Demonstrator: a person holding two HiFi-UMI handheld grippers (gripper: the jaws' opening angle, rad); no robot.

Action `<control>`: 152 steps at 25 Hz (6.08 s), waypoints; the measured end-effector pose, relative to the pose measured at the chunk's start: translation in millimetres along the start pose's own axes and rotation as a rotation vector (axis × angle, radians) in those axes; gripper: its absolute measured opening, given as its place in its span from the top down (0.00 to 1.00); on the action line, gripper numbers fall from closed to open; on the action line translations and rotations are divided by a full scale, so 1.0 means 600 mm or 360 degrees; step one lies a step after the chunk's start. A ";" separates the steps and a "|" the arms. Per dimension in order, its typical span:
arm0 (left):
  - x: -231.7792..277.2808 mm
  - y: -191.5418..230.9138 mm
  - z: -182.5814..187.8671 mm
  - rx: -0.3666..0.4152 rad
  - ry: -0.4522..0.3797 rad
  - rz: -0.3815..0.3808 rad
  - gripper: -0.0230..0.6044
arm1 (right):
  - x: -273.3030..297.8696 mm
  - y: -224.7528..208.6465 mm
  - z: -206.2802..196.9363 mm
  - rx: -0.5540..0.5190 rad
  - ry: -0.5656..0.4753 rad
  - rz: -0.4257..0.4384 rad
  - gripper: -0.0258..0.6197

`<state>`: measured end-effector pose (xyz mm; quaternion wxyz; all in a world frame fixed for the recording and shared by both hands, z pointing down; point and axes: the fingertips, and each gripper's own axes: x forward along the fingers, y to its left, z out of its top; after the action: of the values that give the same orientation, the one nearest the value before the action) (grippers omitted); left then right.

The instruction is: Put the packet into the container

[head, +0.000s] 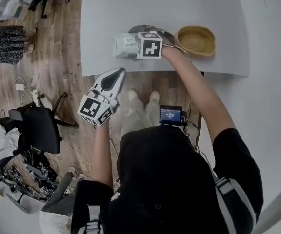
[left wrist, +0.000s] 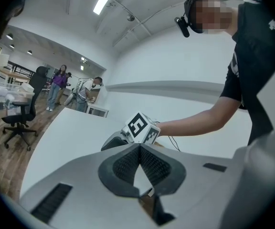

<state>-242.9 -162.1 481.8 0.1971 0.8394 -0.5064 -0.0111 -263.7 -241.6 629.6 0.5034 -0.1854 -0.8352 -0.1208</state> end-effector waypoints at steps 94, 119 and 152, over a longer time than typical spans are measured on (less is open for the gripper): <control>0.224 -0.172 -0.050 0.0048 0.0158 -0.0377 0.95 | -0.195 -0.011 -0.438 -0.0012 0.0575 -0.0100 0.46; 0.208 -0.162 -0.015 0.0094 0.0149 -0.0381 0.95 | -0.203 -0.005 -0.444 0.0044 0.0442 -0.0352 0.43; 0.031 -0.348 0.123 0.0388 -0.0173 -0.0544 0.95 | -0.561 0.314 -0.059 0.0997 -0.1683 -0.1218 0.93</control>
<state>-73.2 -116.0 345.6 0.0617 0.9288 -0.3643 -0.0283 -11.1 -148.8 350.8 -0.0160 0.2392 -0.9688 0.0623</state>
